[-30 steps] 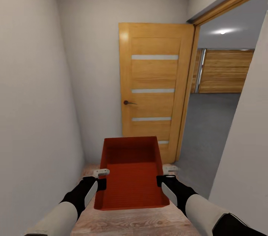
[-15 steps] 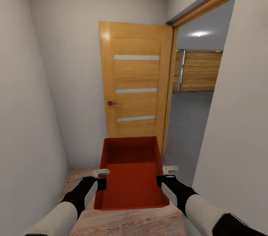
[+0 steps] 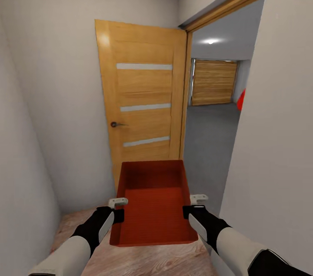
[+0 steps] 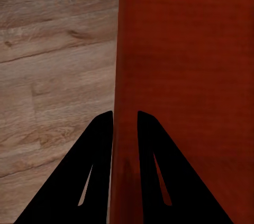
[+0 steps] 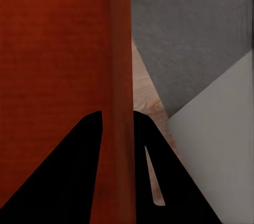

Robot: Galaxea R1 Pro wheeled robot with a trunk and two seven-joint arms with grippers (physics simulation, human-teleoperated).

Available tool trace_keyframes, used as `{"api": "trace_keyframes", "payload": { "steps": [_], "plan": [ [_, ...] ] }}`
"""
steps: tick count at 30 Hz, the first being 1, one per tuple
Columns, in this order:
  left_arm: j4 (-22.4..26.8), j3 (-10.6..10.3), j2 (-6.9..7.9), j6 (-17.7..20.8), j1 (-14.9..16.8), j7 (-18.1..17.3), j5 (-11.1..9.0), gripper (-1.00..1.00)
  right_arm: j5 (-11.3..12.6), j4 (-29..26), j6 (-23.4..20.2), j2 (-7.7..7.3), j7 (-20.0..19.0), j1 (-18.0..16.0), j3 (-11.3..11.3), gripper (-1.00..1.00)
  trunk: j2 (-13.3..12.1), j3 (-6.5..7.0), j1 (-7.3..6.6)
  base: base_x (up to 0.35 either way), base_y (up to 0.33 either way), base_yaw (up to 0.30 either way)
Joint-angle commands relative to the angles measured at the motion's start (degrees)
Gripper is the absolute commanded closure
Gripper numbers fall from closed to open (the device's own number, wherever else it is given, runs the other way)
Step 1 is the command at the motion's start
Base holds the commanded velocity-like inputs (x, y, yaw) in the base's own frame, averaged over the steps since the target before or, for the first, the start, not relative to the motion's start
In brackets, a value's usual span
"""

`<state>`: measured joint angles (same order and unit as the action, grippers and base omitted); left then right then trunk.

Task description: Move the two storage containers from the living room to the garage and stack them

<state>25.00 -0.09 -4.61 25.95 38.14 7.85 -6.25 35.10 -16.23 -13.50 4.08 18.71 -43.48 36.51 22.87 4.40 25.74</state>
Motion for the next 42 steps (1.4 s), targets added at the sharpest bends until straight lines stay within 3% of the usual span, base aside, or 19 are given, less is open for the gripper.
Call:
{"api": "trace_keyframes", "payload": {
  "steps": [1, 13, 32, 42],
  "plan": [
    [0.1, -0.4, 1.68, 0.5, -0.1, 1.0, 1.4, 1.0, 0.0, -0.1, -0.3, -0.04, 0.4, -0.1, -0.9, 1.0, 0.0, -0.02, 0.04, 0.212, 0.262, -0.288],
    [0.2, -0.4, 1.71, 0.4, -0.1, 1.0, 1.4, 1.0, 0.0, -0.1, -0.3, -0.04, 0.4, -0.1, -0.9, 1.0, 0.0, -0.02, 0.04, 0.212, 0.249, -0.183],
    [0.3, -0.4, 1.71, 0.3, -0.1, 1.0, 1.5, 1.0, 0.0, -0.1, -0.3, -0.02, 0.4, -0.1, -0.9, 1.0, 0.0, -0.02, 0.04, 0.063, 0.097, -0.005],
    [0.4, -0.4, 1.71, 0.2, -0.1, 1.0, 1.5, 1.0, 0.0, -0.1, -0.3, 0.05, 0.4, -0.1, -0.9, 1.0, 0.0, -0.02, 0.04, 0.007, 0.011, -0.219]
  ]
}}
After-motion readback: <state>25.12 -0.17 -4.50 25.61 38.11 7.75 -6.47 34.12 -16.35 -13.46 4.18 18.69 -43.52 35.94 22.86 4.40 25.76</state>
